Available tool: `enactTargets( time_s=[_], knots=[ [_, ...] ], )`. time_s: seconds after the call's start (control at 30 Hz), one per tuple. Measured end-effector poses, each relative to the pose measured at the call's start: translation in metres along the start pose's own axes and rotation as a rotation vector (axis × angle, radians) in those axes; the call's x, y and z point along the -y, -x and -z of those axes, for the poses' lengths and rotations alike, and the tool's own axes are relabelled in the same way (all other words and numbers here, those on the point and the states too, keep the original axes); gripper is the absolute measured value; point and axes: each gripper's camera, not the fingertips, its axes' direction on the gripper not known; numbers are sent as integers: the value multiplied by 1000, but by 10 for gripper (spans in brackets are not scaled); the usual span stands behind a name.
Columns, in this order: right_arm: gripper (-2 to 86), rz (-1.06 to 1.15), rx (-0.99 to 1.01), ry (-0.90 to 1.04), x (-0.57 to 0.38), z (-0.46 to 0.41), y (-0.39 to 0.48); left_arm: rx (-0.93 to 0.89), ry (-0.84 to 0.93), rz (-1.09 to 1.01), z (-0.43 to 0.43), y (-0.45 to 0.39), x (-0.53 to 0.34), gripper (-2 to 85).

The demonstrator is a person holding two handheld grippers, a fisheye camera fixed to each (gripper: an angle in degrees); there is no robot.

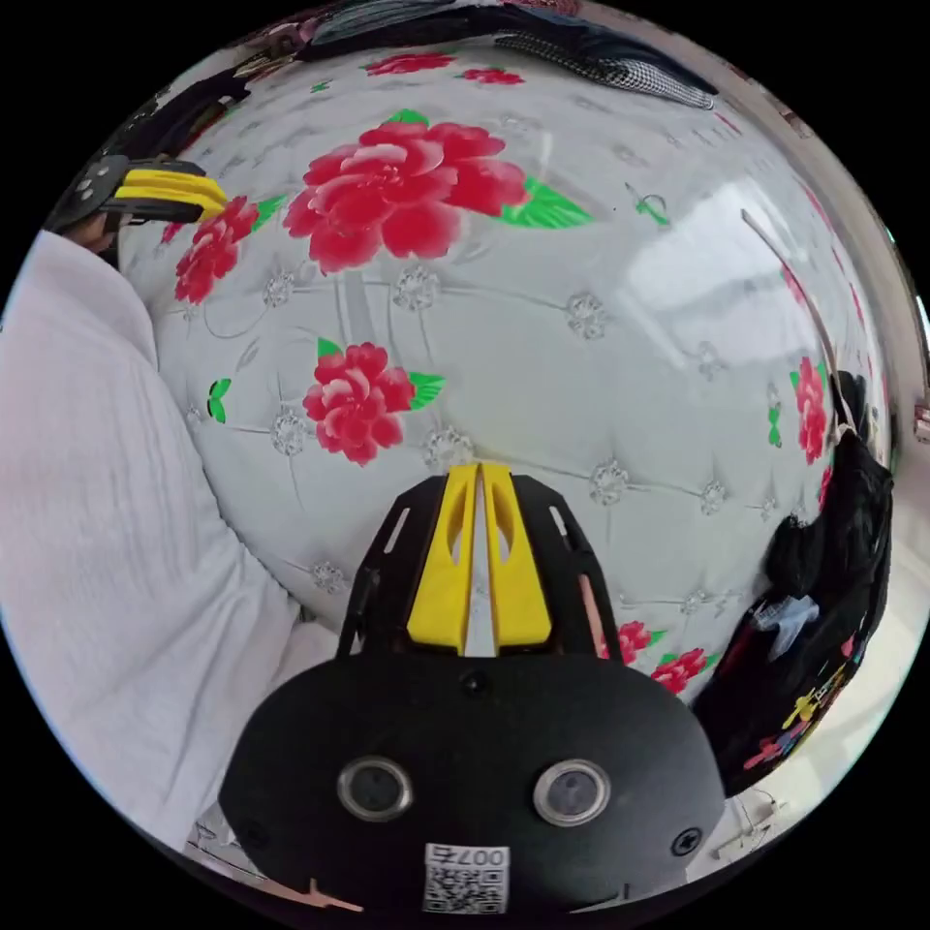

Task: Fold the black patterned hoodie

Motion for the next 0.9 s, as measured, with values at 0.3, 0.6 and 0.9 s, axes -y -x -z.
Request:
enactTargets(
  time_s=[0.3,0.6,0.9],
  knots=[
    [60,-640,156,-340,-93,38,-118,145,122,-146,-24,-102,91,20],
    [86,-1701,-555,-323,-455,131,-322,222,182,-221,-26,-127,119,8],
    [27,-1826,-210,-199,-542,100,-366,97,193,-21,-14,-90,133,-4]
  ],
)
